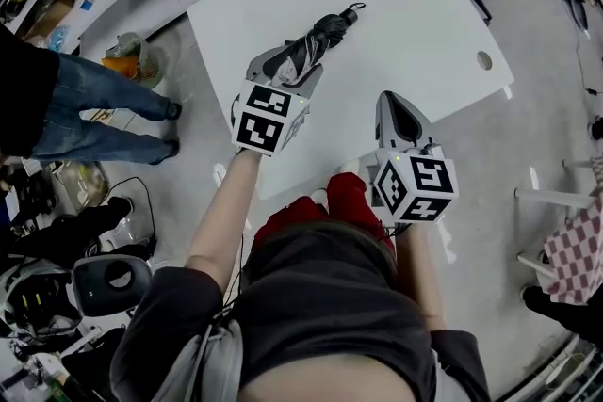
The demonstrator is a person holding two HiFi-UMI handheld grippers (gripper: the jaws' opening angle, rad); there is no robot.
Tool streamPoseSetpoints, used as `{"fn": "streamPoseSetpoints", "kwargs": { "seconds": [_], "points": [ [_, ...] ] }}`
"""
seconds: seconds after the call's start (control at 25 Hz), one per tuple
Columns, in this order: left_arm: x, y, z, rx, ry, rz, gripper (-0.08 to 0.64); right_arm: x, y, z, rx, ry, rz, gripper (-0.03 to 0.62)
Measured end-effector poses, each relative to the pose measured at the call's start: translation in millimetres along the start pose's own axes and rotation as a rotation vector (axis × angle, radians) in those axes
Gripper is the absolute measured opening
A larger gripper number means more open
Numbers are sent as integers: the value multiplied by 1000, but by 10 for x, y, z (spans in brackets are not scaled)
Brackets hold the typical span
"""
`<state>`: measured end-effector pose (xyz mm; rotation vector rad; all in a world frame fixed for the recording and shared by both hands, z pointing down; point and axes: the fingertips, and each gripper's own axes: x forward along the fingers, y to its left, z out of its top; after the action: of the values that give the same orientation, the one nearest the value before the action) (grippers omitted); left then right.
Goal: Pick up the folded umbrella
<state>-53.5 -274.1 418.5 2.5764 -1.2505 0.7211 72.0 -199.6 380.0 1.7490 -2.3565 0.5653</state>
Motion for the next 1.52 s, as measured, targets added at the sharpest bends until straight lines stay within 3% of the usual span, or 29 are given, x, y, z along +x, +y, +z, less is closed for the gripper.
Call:
{"fn": "streamPoseSetpoints", "kwargs": {
  "seconds": [0.36, 0.8, 1.52],
  "points": [
    [352, 133, -54, 22, 70, 12, 262, 352, -179, 11, 15, 44, 35, 18],
    [702, 369, -143, -12, 140, 23, 278, 712, -324, -13, 22, 102, 73, 18],
    [1191, 426, -418, 2, 301, -14, 291, 1105, -440, -156, 23, 188, 125, 18]
  ]
}}
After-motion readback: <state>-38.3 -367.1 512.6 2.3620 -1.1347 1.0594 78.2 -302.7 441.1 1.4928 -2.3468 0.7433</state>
